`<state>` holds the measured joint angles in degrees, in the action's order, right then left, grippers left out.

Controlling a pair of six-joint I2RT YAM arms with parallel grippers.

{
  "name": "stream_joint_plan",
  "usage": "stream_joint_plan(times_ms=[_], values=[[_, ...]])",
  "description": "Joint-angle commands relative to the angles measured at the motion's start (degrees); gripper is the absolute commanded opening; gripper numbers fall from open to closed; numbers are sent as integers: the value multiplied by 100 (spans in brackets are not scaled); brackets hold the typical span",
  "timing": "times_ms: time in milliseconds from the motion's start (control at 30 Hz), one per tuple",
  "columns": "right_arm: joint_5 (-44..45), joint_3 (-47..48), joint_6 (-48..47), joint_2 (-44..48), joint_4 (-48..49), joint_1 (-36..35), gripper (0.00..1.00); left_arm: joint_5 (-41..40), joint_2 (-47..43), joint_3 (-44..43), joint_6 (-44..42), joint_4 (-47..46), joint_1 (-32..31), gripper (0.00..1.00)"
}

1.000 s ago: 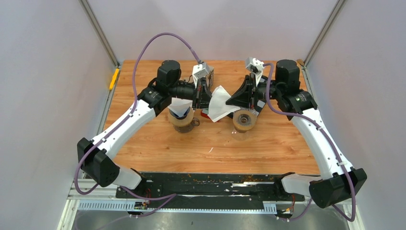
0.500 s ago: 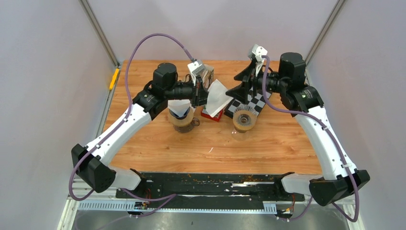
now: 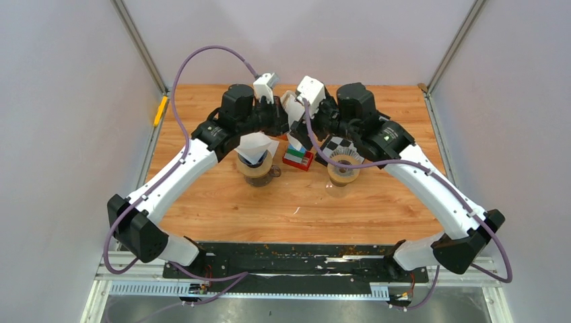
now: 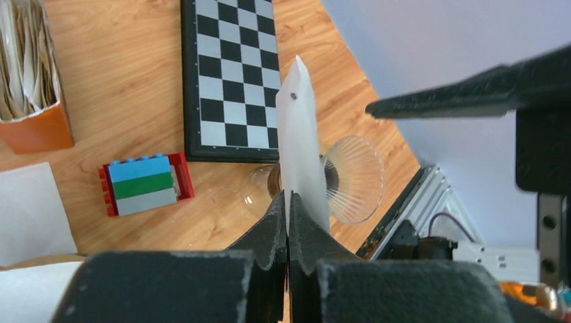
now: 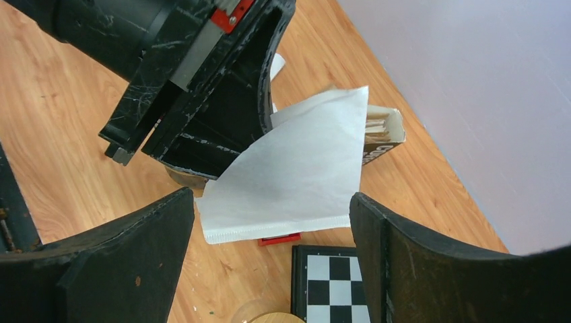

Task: Place the coffee filter in the dripper
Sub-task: Place the coffee filter in the coffee dripper.

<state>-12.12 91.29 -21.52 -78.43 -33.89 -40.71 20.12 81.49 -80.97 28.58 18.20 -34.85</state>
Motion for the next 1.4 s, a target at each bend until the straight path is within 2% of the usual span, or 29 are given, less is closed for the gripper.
stream_joint_plan(times_ms=[0,667,1367], values=[[790,43,3,-78,185,-187,85,-509,62,-263,941,-130,-14,0],[1089,12,93,-427,297,-292,80,-821,171,-362,1392,-27,-82,0],[1974,64,-32,-331,330,-307,62,-1046,175,-382,1142,12,-132,0]])
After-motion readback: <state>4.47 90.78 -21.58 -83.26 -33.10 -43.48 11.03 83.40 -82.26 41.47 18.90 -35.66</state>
